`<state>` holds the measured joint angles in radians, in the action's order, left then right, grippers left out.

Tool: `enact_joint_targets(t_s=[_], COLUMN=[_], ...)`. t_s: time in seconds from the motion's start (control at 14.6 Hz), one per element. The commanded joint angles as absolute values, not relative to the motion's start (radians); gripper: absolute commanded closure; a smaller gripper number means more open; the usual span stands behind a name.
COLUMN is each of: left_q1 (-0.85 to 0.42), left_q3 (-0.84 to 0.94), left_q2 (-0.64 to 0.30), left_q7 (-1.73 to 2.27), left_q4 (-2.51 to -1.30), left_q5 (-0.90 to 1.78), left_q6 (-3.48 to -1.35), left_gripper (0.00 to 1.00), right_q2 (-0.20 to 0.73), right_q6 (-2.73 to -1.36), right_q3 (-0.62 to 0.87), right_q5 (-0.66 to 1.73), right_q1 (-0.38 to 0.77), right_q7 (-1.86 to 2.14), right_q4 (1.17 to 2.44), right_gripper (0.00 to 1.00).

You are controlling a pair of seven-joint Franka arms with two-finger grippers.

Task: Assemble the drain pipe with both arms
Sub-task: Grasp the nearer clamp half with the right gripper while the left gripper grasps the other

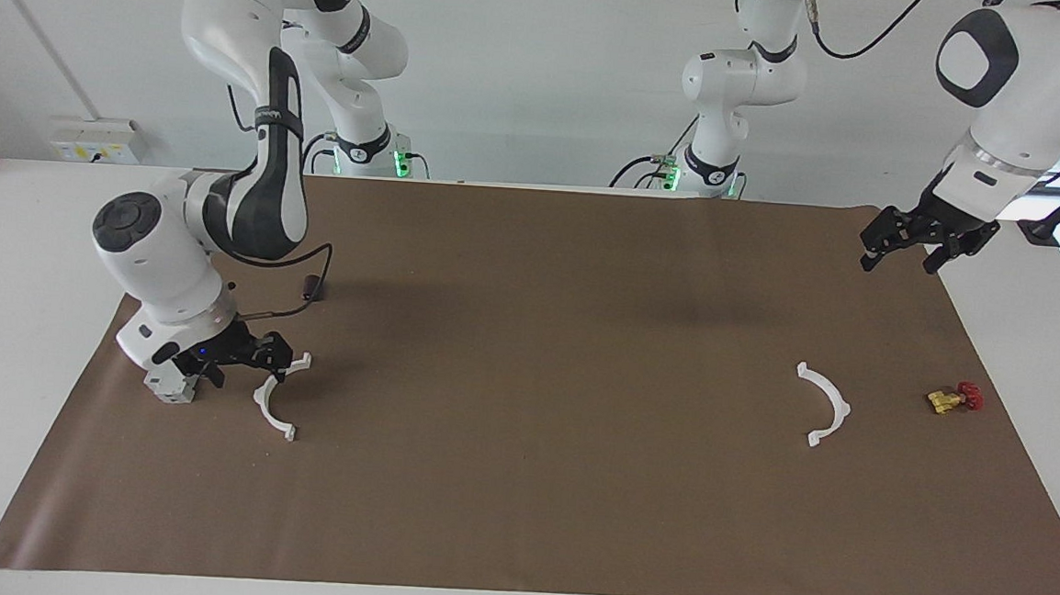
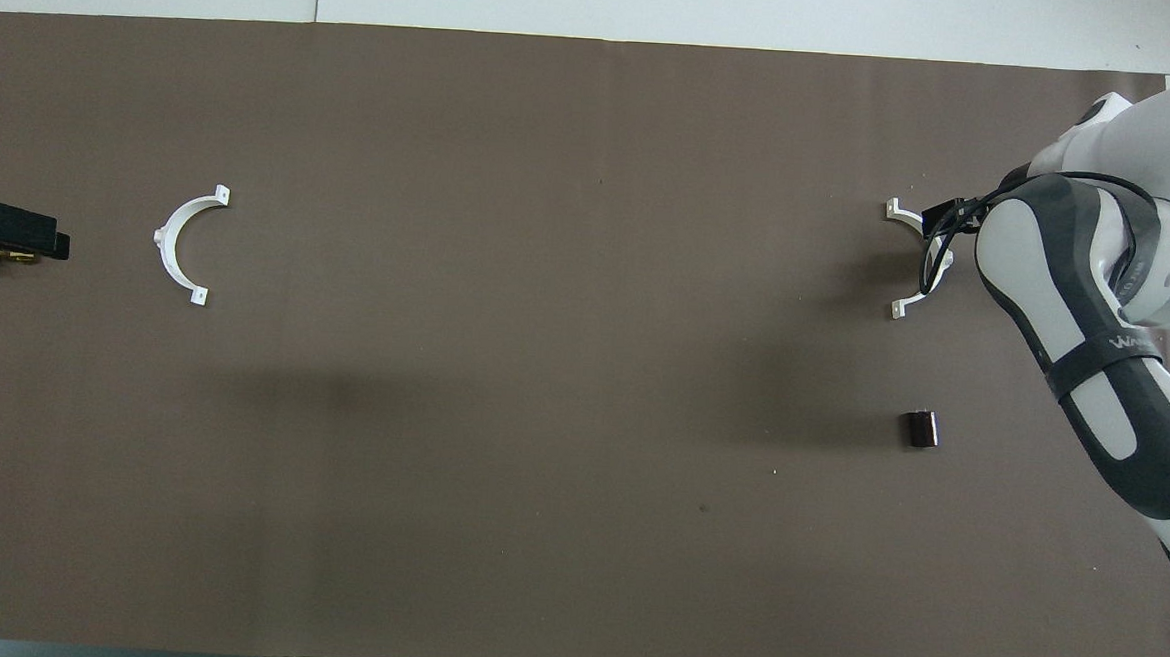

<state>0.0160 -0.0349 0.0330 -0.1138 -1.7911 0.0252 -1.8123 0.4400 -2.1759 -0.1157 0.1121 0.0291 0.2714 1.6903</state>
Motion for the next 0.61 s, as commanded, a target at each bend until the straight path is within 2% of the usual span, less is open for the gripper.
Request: enact_joint_targets(t_s=[0.0, 0.55], left_q1=[0.011, 0.028], left_q3=[-0.038, -0.040], left_q2=[0.046, -0.176], left_q7=[-0.106, -0.149], left_q4=[-1.916, -1.936], left_q5=[0.009, 0.009], left_q6=[-1.960, -2.222], left_gripper=[0.00, 0.00], right_q2=[0.442, 0.433], right_q6=[-2.227, -2.352], right_q3=[-0.110, -0.110], right_q5=[0.132, 0.133], right_q1=[0.025, 0.021], right_q7=[0.319, 0.365], right_q4=[1.732, 1.848], right_gripper=[0.14, 0.29])
